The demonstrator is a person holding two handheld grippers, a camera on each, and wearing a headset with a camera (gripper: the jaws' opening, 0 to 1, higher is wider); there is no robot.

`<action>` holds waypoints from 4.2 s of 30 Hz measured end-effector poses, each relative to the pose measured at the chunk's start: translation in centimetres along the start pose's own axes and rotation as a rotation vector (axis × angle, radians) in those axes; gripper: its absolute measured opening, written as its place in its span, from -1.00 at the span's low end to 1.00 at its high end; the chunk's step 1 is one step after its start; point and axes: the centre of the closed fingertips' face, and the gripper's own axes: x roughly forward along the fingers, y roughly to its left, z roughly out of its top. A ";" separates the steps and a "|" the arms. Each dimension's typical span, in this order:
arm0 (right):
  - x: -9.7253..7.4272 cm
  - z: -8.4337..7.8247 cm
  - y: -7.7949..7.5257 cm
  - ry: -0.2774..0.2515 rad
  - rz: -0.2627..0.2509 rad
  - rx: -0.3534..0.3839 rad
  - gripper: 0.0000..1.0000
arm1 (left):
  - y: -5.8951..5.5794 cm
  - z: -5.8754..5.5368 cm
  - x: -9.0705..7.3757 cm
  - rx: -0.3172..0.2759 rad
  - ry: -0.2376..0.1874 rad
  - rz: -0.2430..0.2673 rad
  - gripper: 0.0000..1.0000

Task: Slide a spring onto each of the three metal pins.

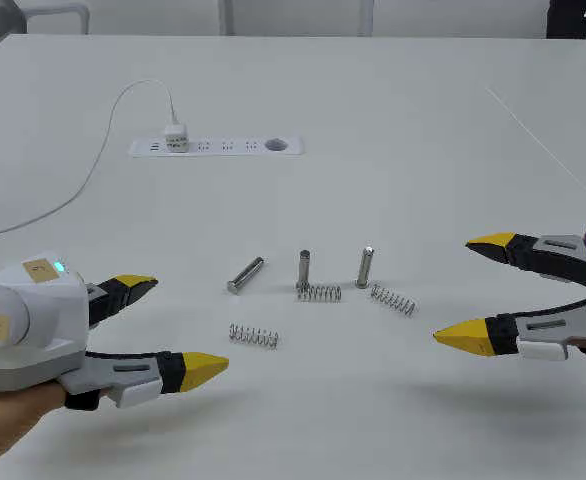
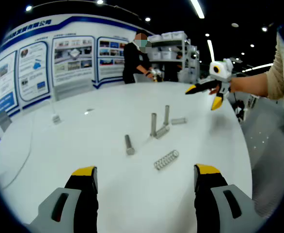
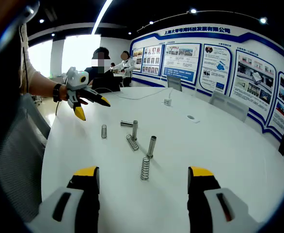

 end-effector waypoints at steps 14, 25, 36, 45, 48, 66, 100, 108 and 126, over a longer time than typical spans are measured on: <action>-0.2 -0.3 0.1 0.004 -0.008 0.012 0.52 | -0.1 0.0 0.0 -0.001 0.002 -0.003 0.65; -0.1 -0.1 0.0 0.000 -0.012 0.016 0.51 | -0.1 0.0 0.1 -0.002 0.003 -0.003 0.65; -0.3 0.0 0.0 -0.006 -0.023 0.025 0.50 | 0.2 0.3 0.0 -0.009 -0.005 -0.001 0.64; -0.3 0.0 0.1 -0.009 -0.025 0.032 0.49 | 0.4 0.6 0.0 -0.016 -0.009 -0.003 0.62; -0.2 0.1 0.1 -0.012 -0.026 0.030 0.49 | 0.6 0.8 0.0 -0.014 -0.011 0.000 0.61; -0.2 0.0 0.2 -0.012 -0.025 0.033 0.48 | 2.4 2.9 2.0 0.018 0.003 -0.001 0.51; -0.2 0.1 0.4 -0.024 -0.032 0.047 0.48 | 3.7 4.5 8.0 0.096 0.159 -0.016 -0.15; -0.3 -0.1 0.3 -0.023 -0.036 0.052 0.47 | 3.7 4.0 9.0 0.093 0.205 -0.012 -0.32; -0.2 -0.4 0.3 -0.018 -0.033 0.062 0.46 | 3.9 3.1 11.0 0.103 0.318 -0.002 -0.56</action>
